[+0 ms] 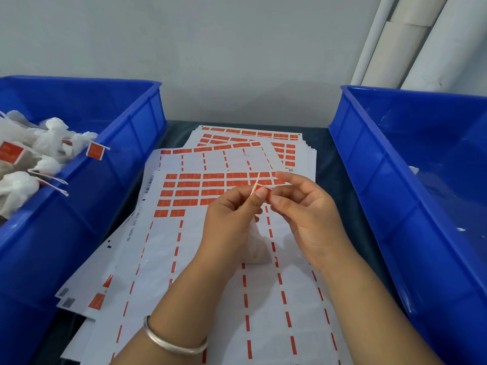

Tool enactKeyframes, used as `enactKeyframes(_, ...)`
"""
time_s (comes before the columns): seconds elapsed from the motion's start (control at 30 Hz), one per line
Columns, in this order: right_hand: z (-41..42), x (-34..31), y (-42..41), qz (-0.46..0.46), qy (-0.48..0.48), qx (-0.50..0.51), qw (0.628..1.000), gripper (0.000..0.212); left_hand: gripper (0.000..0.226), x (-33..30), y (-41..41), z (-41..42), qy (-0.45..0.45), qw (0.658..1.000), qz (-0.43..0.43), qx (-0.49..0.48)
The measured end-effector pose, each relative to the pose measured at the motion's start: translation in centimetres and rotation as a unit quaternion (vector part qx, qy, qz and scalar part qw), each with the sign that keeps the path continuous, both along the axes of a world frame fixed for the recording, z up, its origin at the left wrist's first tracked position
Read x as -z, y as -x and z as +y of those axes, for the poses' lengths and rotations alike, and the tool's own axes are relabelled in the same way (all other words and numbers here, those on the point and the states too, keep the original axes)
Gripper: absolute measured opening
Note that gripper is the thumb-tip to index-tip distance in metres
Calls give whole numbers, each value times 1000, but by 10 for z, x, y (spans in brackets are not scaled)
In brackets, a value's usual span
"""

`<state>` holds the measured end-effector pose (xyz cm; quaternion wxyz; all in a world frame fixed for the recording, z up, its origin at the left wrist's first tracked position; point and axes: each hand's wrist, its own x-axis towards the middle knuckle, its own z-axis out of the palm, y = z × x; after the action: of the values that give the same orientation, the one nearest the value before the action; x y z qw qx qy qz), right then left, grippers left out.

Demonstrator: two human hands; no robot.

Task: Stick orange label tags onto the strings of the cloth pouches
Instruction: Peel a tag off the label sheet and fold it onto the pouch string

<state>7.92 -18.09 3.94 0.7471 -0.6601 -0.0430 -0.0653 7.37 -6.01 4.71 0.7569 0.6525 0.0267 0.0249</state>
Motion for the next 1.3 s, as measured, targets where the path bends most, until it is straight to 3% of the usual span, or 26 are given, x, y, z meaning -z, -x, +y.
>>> enactKeyframes(0.1,0,1,-1,-5,4,2,1000,26,16,0,-1,1,13,1000,10,-1)
enactKeyframes(0.27,1,0,0,-22,5,-8,1000,37,15,0,-1,3,42,998,21,30)
enactKeyframes(0.37,0,1,0,-24,6,-5,1000,33,15,1,-1,3,47,998,20,33)
enactKeyframes(0.63,1,4,-1,-40,74,23,996,23,16,4,-3,2,44,998,34,24)
enactKeyframes(0.93,2,7,-3,-34,58,32,997,26,19,10,-5,3,48,999,-8,-5)
enactKeyframes(1.13,4,20,-6,17,5,66,998,16,11,7,-5,1,66,997,23,-24)
enactKeyframes(1.3,8,32,-6,44,58,72,995,14,5,-5,-7,6,43,998,33,-31)
